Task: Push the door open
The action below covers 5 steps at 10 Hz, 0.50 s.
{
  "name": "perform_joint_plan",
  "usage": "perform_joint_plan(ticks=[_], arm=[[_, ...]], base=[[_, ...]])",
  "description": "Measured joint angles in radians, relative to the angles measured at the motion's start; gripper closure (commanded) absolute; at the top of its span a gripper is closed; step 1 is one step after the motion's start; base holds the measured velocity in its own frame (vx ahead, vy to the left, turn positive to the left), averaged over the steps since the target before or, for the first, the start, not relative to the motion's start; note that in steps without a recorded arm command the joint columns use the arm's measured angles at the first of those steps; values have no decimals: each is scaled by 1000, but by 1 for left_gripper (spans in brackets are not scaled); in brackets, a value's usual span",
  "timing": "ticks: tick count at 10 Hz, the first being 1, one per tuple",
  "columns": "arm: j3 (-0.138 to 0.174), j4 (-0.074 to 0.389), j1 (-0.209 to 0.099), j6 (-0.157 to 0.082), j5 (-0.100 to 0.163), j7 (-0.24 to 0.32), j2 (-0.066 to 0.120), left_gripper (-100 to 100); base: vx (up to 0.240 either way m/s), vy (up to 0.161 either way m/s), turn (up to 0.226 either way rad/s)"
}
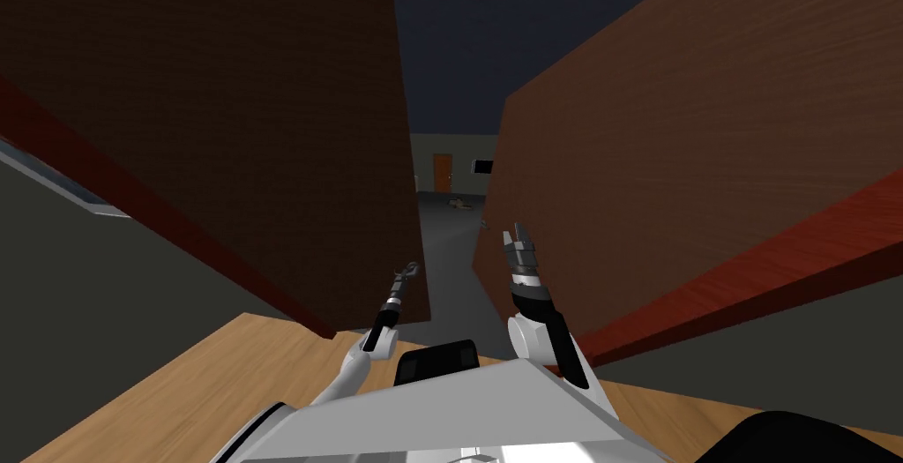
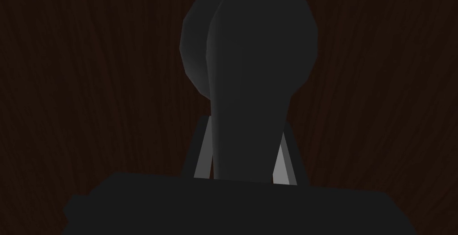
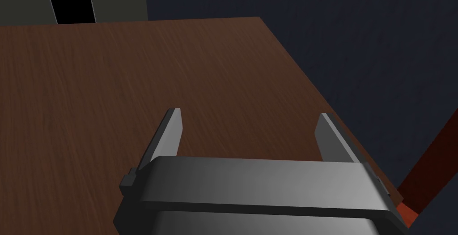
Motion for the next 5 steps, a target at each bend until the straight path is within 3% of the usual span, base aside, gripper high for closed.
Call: perform_joint_plan(ticks=[1, 2, 3, 4, 5], arm=[[8, 66, -32, -23, 5, 5, -4, 100], [21, 52, -20, -20, 11, -2, -4, 100], [32, 102, -46, -39, 17, -1, -4, 100], [39, 99, -46, -43, 21, -2, 0, 100], [40, 24, -13, -10, 21, -11, 7, 100]], base=[[167, -111, 84], [153, -114, 68], [101, -57, 5], [47, -11, -16], [10, 11, -9]])
